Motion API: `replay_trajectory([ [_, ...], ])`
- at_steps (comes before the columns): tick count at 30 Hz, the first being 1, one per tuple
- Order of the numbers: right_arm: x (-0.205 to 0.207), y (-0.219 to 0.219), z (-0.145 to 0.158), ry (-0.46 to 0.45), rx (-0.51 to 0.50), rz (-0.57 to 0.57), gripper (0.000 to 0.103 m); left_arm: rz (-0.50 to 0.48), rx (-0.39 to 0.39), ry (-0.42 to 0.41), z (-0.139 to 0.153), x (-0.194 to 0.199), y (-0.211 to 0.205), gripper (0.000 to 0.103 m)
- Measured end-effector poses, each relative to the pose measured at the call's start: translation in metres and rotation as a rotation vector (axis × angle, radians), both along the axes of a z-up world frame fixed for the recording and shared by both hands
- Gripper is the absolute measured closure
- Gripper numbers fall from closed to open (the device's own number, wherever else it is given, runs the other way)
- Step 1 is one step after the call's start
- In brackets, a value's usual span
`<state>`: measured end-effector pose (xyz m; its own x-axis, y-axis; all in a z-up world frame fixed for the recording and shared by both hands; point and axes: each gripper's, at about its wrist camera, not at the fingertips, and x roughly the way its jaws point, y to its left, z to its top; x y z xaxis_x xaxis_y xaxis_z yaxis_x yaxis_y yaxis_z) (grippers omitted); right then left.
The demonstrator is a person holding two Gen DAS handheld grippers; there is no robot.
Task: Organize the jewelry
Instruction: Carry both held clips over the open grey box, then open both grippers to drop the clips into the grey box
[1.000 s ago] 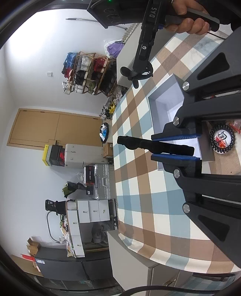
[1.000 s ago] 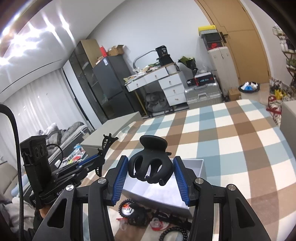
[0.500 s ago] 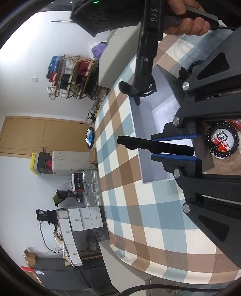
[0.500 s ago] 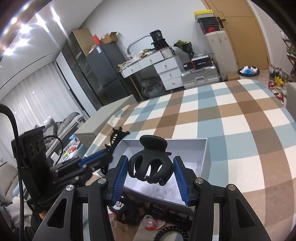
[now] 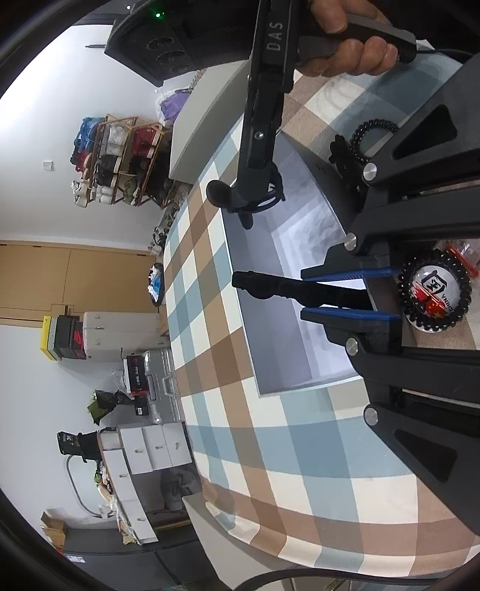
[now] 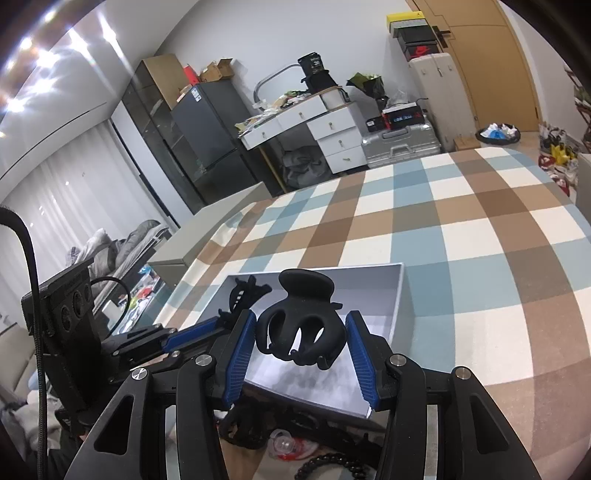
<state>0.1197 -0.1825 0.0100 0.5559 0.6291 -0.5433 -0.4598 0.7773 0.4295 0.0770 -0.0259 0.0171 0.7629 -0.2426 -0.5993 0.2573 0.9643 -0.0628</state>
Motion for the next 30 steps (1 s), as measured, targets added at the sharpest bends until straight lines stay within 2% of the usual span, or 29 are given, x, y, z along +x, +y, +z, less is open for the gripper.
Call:
replay_trajectory([
  [7,0.001,-0.001,-0.001,0.0,-0.003,0.003,0.054,0.0,0.012,-0.004,0.0,0.0,-0.004,0.094],
  [14,-0.004,0.006,-0.002,-0.029,-0.045,0.002,0.054,0.048,0.012,-0.001,-0.002,0.003,0.002,0.094],
  [23,-0.006,0.006,-0.002,-0.04,-0.047,-0.001,0.054,0.08,0.019,-0.002,-0.003,0.005,0.006,0.094],
  [24,-0.006,0.005,-0.002,-0.038,-0.043,0.002,0.052,0.08,0.015,-0.003,-0.003,0.005,0.007,0.094],
  [26,-0.009,0.003,0.0,-0.041,-0.026,0.018,0.038,0.071,-0.004,0.003,-0.002,0.004,0.007,0.094],
  [27,-0.011,0.0,0.002,-0.052,-0.016,0.012,0.026,0.07,-0.006,0.004,-0.001,0.003,0.008,0.092],
  [28,-0.013,-0.002,0.004,-0.063,-0.009,0.003,0.021,0.074,-0.006,0.002,0.001,0.002,0.008,0.088],
  [29,-0.016,-0.005,0.008,-0.073,-0.001,-0.005,0.021,0.077,-0.006,-0.001,0.002,0.001,0.009,0.084],
  [30,-0.018,-0.007,0.011,-0.074,0.002,-0.009,0.019,0.08,-0.008,-0.007,0.004,-0.002,0.01,0.071],
])
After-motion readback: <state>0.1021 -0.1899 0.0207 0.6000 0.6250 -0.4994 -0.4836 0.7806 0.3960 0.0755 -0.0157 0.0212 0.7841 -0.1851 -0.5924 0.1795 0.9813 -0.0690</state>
